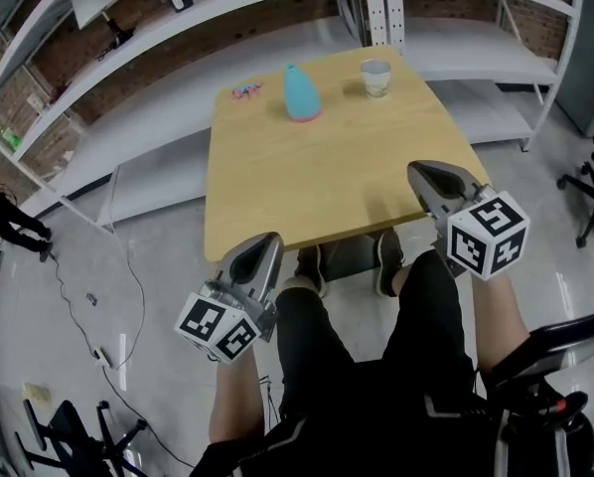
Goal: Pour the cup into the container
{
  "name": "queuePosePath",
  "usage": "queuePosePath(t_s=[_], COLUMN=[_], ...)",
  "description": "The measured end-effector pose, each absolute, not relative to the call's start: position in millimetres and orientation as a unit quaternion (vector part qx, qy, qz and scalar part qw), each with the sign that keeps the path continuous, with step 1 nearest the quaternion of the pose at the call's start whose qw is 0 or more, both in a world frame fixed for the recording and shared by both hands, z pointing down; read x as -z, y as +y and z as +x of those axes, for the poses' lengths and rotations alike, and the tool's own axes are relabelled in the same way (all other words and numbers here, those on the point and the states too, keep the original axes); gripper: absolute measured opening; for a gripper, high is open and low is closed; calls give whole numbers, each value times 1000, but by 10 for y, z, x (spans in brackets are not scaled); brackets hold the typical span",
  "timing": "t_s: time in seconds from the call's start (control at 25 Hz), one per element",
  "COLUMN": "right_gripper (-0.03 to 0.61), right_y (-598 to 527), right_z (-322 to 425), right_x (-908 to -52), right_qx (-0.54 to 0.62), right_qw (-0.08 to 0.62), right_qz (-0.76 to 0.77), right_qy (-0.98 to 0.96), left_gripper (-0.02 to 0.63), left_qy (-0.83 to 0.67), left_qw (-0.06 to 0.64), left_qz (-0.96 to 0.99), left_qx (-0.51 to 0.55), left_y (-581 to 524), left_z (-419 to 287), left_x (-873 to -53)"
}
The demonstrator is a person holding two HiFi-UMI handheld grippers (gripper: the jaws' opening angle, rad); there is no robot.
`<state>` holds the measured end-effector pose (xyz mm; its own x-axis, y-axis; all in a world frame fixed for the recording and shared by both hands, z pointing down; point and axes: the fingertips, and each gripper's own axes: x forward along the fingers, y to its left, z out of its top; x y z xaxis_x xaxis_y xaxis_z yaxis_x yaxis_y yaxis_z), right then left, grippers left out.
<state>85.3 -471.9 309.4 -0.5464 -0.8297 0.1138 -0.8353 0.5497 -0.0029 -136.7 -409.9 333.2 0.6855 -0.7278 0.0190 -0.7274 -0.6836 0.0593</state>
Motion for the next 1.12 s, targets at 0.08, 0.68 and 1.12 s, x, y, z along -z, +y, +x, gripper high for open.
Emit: queuePosePath(t_s=[0.08, 0.68, 1.12], right_gripper=[2, 2, 3], right_y=[-4419, -2109, -85], right_z=[869, 1139, 1224], right_x=[-3090, -3047, -2990], right_qx=[-26, -21, -10], right_qw=[49, 31, 37], right_qz=[469, 446, 429], right_qy=[-882, -894, -903], left_gripper=[2, 2, 2], left_qy=[-407, -412, -404], left_qw=[17, 2, 4], left_qz=[913, 911, 915], left_qx=[0, -4, -11], left_y=[-3807, -1564, 476], left_z=[-1315, -730, -351], left_x=[-3291, -3251, -3288])
